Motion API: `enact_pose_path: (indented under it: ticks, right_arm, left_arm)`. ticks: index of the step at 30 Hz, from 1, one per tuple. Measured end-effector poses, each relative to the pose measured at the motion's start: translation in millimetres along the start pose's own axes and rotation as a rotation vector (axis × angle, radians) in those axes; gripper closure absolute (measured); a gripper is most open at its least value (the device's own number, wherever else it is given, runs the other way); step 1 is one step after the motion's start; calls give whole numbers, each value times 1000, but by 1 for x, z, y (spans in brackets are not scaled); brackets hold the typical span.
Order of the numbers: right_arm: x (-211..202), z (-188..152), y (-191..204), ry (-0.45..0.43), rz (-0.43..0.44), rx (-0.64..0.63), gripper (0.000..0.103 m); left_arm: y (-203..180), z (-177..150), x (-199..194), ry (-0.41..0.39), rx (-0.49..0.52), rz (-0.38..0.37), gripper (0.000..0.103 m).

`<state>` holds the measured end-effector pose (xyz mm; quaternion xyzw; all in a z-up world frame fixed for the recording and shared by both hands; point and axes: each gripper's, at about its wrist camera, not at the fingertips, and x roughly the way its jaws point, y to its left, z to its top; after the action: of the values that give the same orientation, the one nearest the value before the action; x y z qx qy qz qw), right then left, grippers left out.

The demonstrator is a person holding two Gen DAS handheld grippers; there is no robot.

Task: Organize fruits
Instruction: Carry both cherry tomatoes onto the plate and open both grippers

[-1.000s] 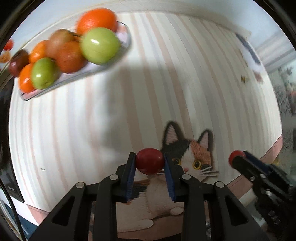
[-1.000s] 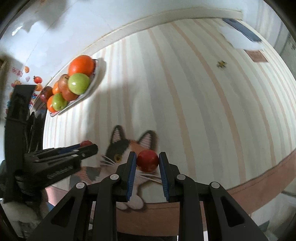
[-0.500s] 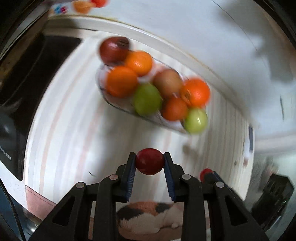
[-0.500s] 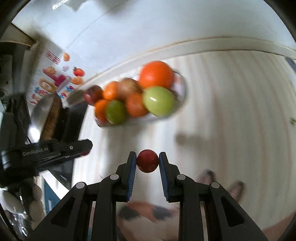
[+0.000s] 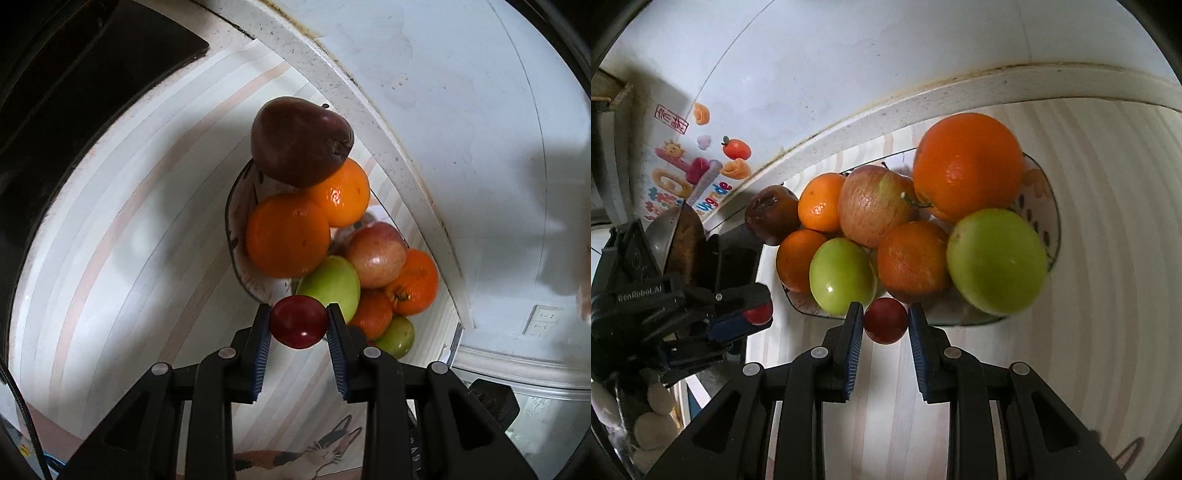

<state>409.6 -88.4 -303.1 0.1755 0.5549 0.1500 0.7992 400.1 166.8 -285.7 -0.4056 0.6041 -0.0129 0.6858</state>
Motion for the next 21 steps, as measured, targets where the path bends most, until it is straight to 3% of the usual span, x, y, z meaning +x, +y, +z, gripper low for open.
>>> enact_pose_path:
  ticks: [14, 21]
  right_arm:
    - [26, -1, 35, 16, -88, -179, 76]
    - [25, -3, 34, -4, -89, -184, 75]
  left_arm:
    - [-7, 5, 18, 41, 42, 35, 76]
    - [-5, 2, 33, 67, 20, 52, 75]
